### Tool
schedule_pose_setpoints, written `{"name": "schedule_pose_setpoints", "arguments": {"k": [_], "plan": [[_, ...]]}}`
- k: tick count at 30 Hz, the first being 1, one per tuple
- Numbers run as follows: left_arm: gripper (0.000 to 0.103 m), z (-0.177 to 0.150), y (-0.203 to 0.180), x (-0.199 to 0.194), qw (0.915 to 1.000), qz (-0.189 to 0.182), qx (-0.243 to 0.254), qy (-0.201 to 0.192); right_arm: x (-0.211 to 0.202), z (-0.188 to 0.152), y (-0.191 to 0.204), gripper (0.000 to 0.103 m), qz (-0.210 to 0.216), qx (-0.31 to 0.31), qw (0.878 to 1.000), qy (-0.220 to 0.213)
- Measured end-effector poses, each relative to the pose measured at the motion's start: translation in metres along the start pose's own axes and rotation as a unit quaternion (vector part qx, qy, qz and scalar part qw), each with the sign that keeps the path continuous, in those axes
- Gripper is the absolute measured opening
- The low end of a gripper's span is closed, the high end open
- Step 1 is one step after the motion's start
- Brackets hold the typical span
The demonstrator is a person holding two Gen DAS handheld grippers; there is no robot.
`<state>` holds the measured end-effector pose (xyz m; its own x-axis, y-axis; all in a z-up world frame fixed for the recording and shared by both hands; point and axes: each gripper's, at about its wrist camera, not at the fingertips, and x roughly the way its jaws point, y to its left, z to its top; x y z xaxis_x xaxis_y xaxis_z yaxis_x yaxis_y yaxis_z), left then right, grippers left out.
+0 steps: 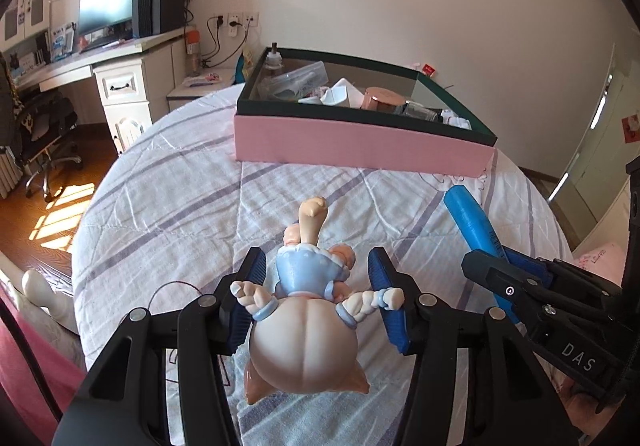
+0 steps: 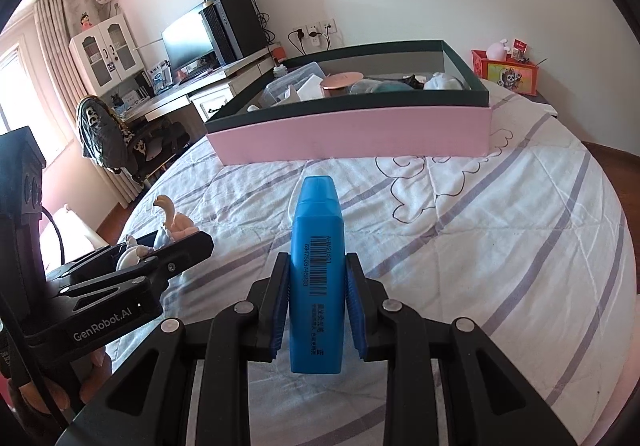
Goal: Organize rigid objects
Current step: 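Carry doll with left tool while right tool carries blue highlighter over box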
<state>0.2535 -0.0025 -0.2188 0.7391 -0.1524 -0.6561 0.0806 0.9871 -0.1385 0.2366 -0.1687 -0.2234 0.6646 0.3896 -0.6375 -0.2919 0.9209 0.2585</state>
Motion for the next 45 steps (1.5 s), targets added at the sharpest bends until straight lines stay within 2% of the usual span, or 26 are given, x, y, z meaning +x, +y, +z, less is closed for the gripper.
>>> {"name": "schedule_pose_setpoints", "arguments": {"k": [8,17,22,32,38,45], "plan": [[0.054,0.021,-0.022,-0.06,0.9957,0.024,0.033,-0.083,-0.044,0.016,0.028,0.027,0.001,-0.026,0.998,-0.063],[0.054,0.036,-0.042,-0.128,0.9819,0.045,0.054,-0.176,-0.11,0.032,0.061,0.027,-0.03,-0.058,0.986,-0.154],[0.054,0.035,-0.049,-0.157,0.9729,0.058,0.064,-0.214,-0.138,0.033,0.077,0.027,-0.051,-0.077,0.978,-0.186],[0.054,0.035,-0.056,-0.176,0.9677,0.06,0.075,-0.233,-0.158,0.032,0.085,0.027,-0.061,-0.086,0.973,-0.205],[0.054,0.034,-0.056,-0.168,0.9665,0.068,0.081,-0.234,-0.148,0.038,0.081,0.027,-0.06,-0.089,0.974,-0.198],[0.054,0.066,-0.061,-0.136,0.9675,0.072,0.092,-0.224,-0.123,0.066,0.071,0.027,-0.063,-0.099,0.975,-0.191]]}}
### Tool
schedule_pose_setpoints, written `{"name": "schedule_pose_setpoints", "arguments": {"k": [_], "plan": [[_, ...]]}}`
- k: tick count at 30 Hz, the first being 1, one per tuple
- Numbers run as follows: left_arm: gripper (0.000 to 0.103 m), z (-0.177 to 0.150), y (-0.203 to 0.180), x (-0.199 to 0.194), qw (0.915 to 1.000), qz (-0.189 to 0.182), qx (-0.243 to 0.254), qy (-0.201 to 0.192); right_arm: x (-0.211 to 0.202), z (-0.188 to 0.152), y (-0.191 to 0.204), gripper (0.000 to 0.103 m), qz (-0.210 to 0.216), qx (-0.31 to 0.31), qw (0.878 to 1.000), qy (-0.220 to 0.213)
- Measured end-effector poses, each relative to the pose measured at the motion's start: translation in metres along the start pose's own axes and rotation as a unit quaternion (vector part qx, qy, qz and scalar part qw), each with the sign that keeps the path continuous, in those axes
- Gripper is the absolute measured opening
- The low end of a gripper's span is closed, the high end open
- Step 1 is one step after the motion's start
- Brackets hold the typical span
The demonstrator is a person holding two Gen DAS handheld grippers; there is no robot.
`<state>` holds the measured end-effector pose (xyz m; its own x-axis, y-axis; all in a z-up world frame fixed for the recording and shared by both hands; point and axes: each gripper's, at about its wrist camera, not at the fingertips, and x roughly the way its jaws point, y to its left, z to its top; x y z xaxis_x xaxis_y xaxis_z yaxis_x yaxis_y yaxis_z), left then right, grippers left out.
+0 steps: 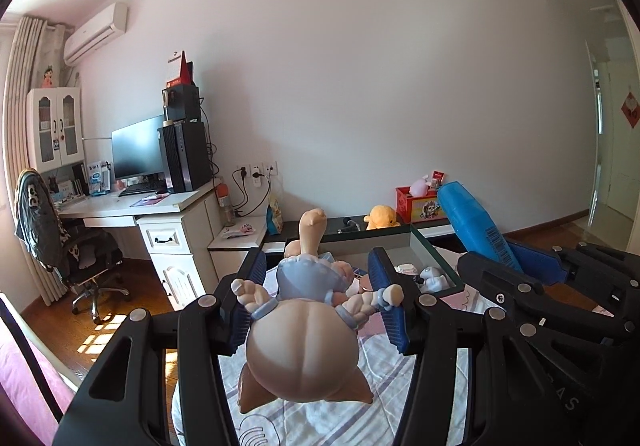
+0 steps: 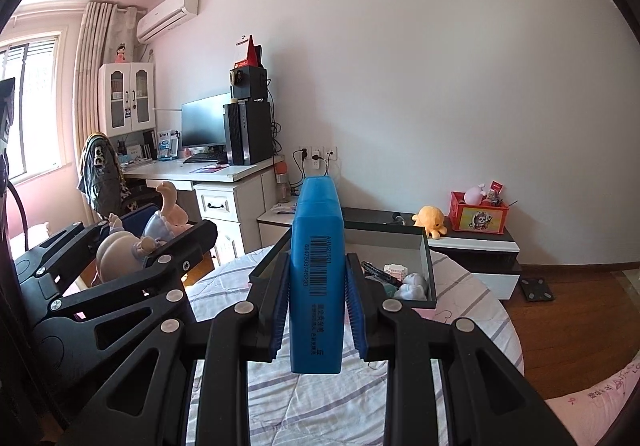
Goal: Organize rigid objects
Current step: 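Carry doll with left tool while right tool carries blue highlighter over box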
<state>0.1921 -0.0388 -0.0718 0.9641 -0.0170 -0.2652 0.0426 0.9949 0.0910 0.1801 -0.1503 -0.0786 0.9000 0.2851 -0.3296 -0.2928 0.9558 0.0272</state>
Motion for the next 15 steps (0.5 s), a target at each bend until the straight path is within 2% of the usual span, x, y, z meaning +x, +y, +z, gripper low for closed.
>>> {"name": "schedule_pose_setpoints", "arguments": {"k": [5,8,15], "plan": [[0.054,0.017,-0.004,0.063,0.9997,-0.006,0.018,0.015,0.051,0.016,-0.021,0.027,-0.002,-0.007,1.0,0.021],[0.054,0.018,-0.002,0.115,0.998,-0.025,0.014,0.056,0.09,0.021,-0.037,0.027,-0.003,-0.004,0.999,0.039],[0.054,0.007,-0.001,0.219,0.9906,-0.035,0.01,0.132,0.184,0.015,-0.064,0.027,0.001,0.001,0.995,0.098]]}}
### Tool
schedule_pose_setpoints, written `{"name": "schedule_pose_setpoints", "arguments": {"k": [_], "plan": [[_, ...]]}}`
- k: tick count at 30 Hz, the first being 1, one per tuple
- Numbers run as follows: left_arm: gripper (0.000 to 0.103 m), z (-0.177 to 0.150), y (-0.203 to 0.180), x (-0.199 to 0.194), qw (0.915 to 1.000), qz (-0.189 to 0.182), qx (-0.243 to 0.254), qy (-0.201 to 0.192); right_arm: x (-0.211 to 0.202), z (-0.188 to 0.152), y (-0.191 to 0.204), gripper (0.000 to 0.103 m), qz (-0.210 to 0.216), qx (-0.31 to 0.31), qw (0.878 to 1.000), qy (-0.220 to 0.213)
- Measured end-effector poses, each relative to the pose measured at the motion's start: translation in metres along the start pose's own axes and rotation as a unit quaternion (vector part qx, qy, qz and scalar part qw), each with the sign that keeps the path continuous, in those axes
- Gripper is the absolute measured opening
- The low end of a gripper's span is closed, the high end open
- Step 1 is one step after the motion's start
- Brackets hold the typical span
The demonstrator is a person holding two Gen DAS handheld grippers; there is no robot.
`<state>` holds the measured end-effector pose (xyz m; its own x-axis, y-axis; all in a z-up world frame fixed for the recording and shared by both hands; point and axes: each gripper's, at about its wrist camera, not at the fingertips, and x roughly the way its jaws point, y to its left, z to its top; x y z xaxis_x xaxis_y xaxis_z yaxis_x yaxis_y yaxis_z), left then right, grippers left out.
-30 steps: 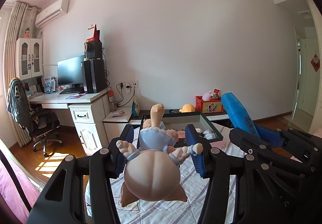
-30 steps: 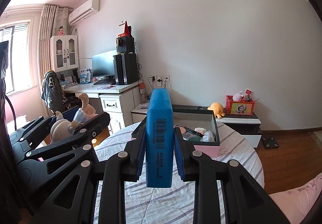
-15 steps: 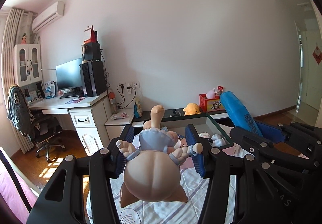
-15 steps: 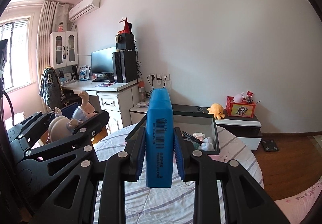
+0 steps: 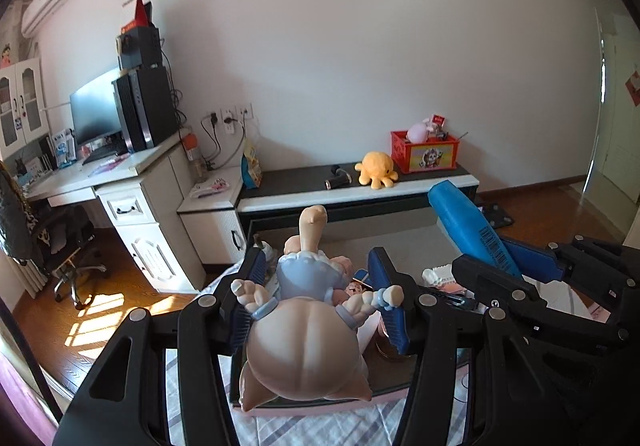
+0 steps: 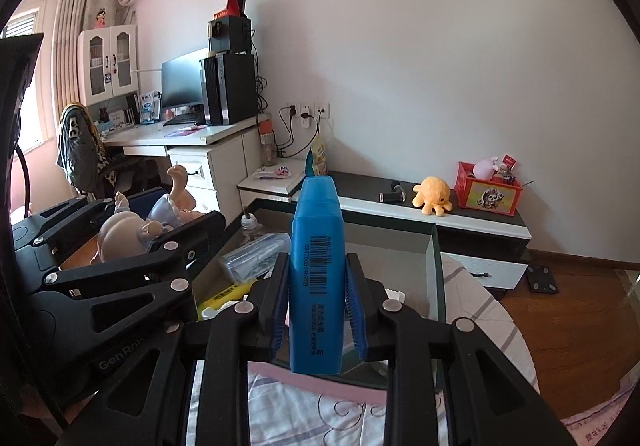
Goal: Organize rigid objects
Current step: 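Carry doll with left tool while right tool carries blue highlighter over box, then lower both tools into the box and open them to release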
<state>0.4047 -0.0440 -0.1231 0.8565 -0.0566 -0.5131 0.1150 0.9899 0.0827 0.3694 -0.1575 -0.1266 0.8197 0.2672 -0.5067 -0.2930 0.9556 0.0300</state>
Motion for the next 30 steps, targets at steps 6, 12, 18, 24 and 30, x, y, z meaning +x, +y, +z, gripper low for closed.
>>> {"name": "schedule_pose_setpoints", "arguments": {"k": [6,12,18,24,30], "plan": [[0.054,-0.006,0.004,0.059,0.9993,0.004,-0.005,0.038,0.059,-0.006,-0.018,0.027,-0.01,0.011,0.999,0.044],[0.055,-0.021,0.015,0.089,0.9972,-0.004,-0.03,0.069,0.078,-0.017,-0.027,0.027,-0.016,0.025,0.998,0.057],[0.064,-0.031,0.025,0.086,0.9974,0.0,-0.052,0.049,0.076,-0.025,-0.038,0.037,-0.024,0.056,0.997,0.043],[0.102,-0.031,0.023,0.056,0.998,0.042,-0.034,-0.033,0.063,-0.027,-0.035,0.067,-0.029,0.061,0.998,0.012],[0.103,-0.032,0.029,0.056,0.9982,0.03,-0.041,-0.031,0.061,-0.026,-0.041,0.081,-0.031,0.073,0.997,0.012]]}}
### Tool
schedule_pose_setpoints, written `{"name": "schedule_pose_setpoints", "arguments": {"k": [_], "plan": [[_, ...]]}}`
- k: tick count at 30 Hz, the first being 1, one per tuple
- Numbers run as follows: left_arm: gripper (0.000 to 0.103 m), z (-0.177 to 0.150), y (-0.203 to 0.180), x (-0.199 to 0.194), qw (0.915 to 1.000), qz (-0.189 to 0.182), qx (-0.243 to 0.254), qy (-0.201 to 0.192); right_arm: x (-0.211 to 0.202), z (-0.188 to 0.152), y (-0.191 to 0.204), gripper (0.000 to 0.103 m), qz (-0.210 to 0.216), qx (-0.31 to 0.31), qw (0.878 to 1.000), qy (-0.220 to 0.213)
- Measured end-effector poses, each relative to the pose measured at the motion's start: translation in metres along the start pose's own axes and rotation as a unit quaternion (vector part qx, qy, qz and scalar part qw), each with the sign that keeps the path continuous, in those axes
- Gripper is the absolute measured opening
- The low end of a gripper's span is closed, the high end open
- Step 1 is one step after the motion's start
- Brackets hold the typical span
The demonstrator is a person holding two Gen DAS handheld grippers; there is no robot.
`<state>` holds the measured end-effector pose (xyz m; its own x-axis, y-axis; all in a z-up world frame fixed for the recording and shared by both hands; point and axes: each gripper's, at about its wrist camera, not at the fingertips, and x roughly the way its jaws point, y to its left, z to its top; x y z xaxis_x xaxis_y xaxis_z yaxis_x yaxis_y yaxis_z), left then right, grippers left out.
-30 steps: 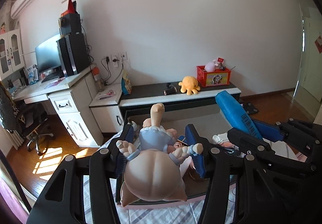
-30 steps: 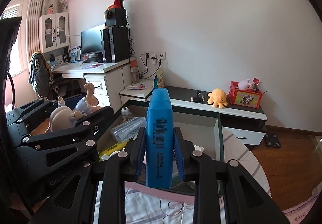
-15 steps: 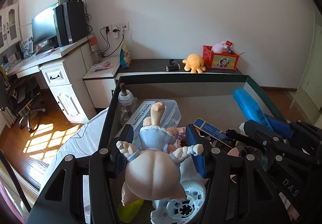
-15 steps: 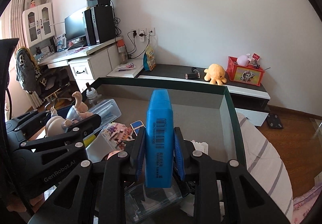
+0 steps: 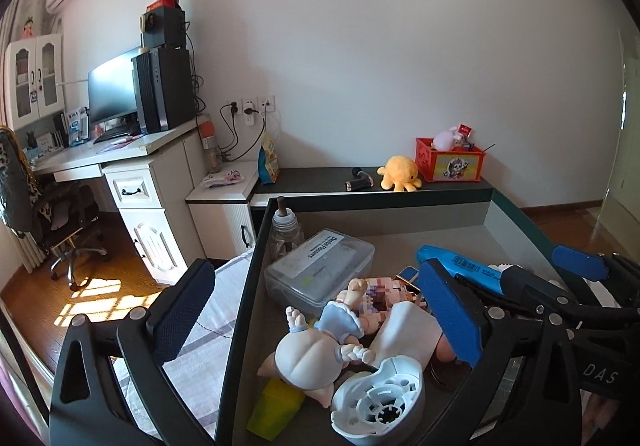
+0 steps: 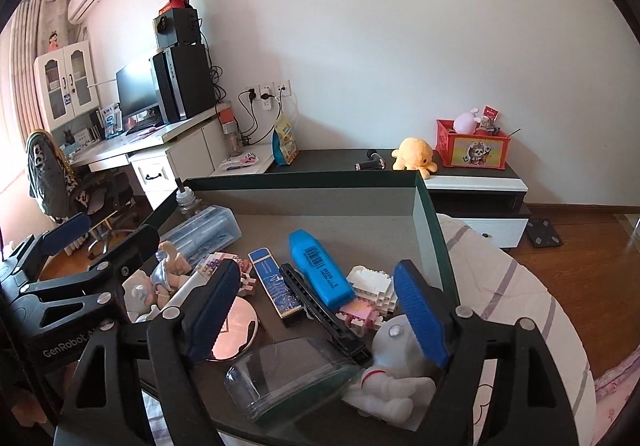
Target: Organize rigid objects
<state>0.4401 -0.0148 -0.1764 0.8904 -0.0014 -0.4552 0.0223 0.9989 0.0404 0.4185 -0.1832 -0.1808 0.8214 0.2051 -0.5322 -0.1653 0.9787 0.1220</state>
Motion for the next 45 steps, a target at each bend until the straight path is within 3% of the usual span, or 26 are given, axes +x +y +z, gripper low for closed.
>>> {"name": "schedule_pose_setpoints", "arguments": {"k": [11,13,19,23,27,33,45], "plan": [[0.103,-0.002,0.003,0.006,0.9998,-0.013,-0.007,0.016,0.0,0.001,-0.001,0.091,-0.027,-0.01,1.0,-0.003],[0.103,-0.002,0.004,0.006,0.9998,-0.012,-0.007,0.016,0.001,0.001,-0.002,0.103,-0.031,-0.01,0.999,-0.004],[0.103,-0.004,0.0,0.009,0.9994,-0.009,0.0,0.033,0.002,-0.003,-0.002,0.103,-0.025,-0.008,1.0,-0.01],[0.103,0.002,-0.004,-0.007,0.9996,0.0,0.021,0.019,-0.006,0.001,-0.003,0.103,-0.027,-0.009,0.999,-0.015],[0.103,0.006,-0.008,-0.044,0.9989,0.006,0.047,0.001,-0.031,0.003,-0.001,0.103,-0.032,-0.011,0.999,-0.014],[0.103,0.007,-0.005,-0.11,0.9993,-0.013,0.035,-0.011,-0.092,-0.003,0.011,0.103,-0.036,-0.004,0.999,-0.029],[0.103,-0.002,0.001,-0.26,0.9954,-0.017,0.029,-0.089,-0.236,-0.025,0.05,0.103,-0.029,-0.016,0.995,-0.095]]}}
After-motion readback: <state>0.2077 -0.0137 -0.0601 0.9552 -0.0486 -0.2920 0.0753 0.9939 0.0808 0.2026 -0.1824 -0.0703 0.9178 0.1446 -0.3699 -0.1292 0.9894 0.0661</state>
